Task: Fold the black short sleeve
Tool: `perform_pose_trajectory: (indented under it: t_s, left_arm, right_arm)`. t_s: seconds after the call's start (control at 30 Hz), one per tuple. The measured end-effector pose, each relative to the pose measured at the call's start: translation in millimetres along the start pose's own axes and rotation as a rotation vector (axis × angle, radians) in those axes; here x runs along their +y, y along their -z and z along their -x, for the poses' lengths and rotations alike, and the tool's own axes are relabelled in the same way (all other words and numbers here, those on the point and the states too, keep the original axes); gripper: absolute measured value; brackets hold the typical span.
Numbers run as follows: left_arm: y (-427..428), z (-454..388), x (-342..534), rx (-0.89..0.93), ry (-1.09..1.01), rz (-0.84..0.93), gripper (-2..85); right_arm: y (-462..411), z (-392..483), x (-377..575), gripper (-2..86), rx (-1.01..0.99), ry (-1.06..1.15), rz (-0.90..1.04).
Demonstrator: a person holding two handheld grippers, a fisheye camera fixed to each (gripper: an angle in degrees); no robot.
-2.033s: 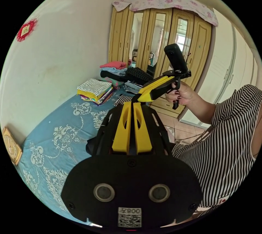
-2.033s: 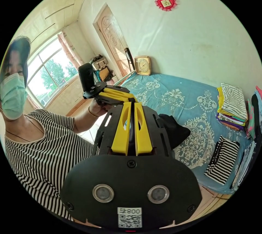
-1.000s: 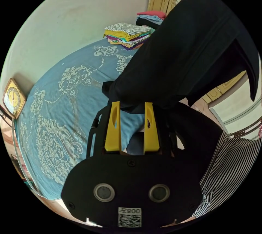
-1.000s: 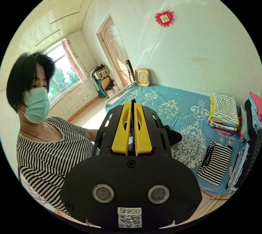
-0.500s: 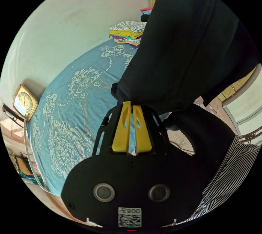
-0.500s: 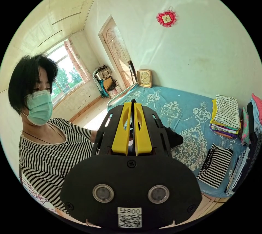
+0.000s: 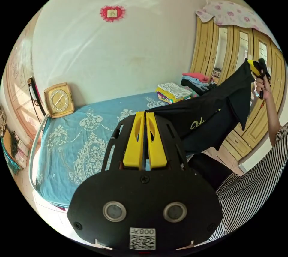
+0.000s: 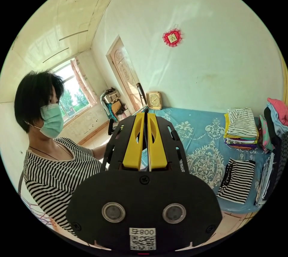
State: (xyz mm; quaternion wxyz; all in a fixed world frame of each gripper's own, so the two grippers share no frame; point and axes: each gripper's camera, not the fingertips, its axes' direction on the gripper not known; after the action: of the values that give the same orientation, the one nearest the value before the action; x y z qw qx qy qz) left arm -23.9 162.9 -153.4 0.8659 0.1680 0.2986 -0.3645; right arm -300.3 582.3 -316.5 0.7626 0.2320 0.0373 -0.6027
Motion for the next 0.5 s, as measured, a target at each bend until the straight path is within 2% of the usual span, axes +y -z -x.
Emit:
perform_pose_trajectory:
  t_s: [0.27, 0.5]
  left_arm:
    - [162.2, -0.3, -29.9, -0.128, -0.079, -0.261, 0.4]
    - [248.1, -21.8, -50.7, -0.221, -0.195, -0.397, 0.5]
  right_arm:
    - [35.8, 14.4, 5.9, 1.3, -0.078, 0.057, -0.096]
    - [69.0, 35.2, 4.5, 1.3, -0.101, 0.13, -0.16]
